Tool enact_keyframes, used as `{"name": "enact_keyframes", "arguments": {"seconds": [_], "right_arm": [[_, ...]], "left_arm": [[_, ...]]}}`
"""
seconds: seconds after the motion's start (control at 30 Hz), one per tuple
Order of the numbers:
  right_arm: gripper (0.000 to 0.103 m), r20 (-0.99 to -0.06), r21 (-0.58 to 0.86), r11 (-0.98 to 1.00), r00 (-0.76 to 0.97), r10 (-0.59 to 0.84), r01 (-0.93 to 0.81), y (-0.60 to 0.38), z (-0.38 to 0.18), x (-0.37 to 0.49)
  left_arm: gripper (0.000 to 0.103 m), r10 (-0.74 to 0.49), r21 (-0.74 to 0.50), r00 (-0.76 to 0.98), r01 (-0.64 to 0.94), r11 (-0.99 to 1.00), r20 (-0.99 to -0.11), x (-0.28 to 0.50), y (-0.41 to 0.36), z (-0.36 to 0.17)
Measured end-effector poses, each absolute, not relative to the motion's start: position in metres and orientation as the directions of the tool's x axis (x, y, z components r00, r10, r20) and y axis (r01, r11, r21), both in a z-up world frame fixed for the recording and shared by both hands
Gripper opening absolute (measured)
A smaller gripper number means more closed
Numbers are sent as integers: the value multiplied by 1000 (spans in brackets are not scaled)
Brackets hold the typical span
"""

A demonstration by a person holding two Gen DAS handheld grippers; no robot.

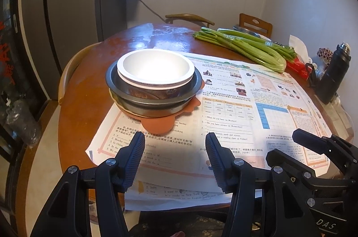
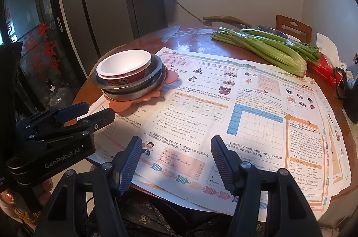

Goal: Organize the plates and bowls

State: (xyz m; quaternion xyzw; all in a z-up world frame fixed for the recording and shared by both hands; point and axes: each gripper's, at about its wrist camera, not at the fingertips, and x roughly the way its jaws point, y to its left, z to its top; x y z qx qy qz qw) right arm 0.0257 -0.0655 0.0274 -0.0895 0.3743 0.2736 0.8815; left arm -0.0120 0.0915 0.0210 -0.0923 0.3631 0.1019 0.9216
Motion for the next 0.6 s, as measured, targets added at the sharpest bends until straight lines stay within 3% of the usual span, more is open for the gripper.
{"name": "enact_keyframes", "arguments": {"seconds": [0.6], "right_arm": [[63,-722,38,825,555,413,-563,-60,25,25]], "left_arm": [[58,121,-96,714,-256,962,-690,-12,93,19]]}}
